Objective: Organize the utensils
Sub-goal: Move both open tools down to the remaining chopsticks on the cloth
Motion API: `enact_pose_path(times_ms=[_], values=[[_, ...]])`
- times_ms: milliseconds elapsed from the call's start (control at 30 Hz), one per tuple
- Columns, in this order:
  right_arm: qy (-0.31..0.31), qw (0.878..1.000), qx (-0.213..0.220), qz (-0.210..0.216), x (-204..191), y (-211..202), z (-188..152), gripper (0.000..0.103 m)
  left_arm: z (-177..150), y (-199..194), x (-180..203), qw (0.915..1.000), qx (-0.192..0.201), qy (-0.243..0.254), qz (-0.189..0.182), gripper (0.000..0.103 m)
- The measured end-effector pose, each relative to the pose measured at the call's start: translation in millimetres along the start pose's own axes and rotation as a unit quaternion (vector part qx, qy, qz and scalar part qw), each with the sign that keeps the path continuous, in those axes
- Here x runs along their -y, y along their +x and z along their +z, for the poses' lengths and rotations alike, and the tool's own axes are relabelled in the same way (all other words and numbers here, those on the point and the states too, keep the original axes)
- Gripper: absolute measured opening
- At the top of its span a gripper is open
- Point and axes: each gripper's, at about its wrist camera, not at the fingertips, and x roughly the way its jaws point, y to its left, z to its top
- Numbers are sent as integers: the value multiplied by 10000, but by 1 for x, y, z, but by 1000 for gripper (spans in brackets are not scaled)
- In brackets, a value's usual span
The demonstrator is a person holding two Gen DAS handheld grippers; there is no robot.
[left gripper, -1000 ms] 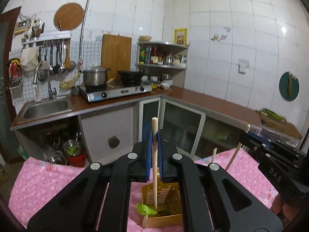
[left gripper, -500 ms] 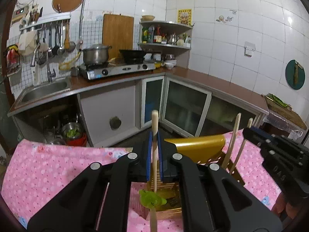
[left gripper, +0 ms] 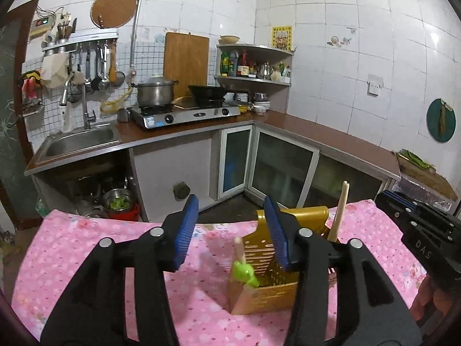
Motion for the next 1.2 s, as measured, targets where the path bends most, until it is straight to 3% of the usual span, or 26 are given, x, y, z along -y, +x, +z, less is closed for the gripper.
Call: enact_pose_path(times_ms=[67,133,167,200,433,667,767,833,900,1133,1200], values=[[31,10000,-74,-20,0,-9,1,8,0,-12,-8,10000,-16,-56,43,63],[33,9998,-184,-70,0,-20,-4,23,-5,-25,-17,9998,-43,-94,153,73],[47,9997,-205,-91,0,-23,-6,41,-9,-29,-20,9998,-62,-102,188,79],[89,9995,-257,-136,0,-28,-11,47,-14,-33,-24,9997,-114,-101,214,83],[222,9935,-1103,-159,-6,-27,-65,47,-67,-34,-50,9956,-840,-135,397,92],[404,9732,-2251,-225,-14,7,-138,47,-126,-12,-70,9822,-1763,-498,421,94],[482,9659,-2536,-201,-19,21,-158,45,-146,-5,-72,9761,-2076,-535,351,94],[539,9627,-2645,-191,-22,28,-164,45,-156,1,-70,9726,-2216,-505,493,94],[586,9584,-2784,-207,-23,35,-169,37,-165,6,-69,9692,-2359,-494,505,94],[446,9516,-3021,-338,-34,48,-173,25,-179,19,-65,9615,-2647,-533,504,94],[424,9501,-3073,-335,-37,51,-172,14,-180,21,-62,9608,-2679,-519,496,94]])
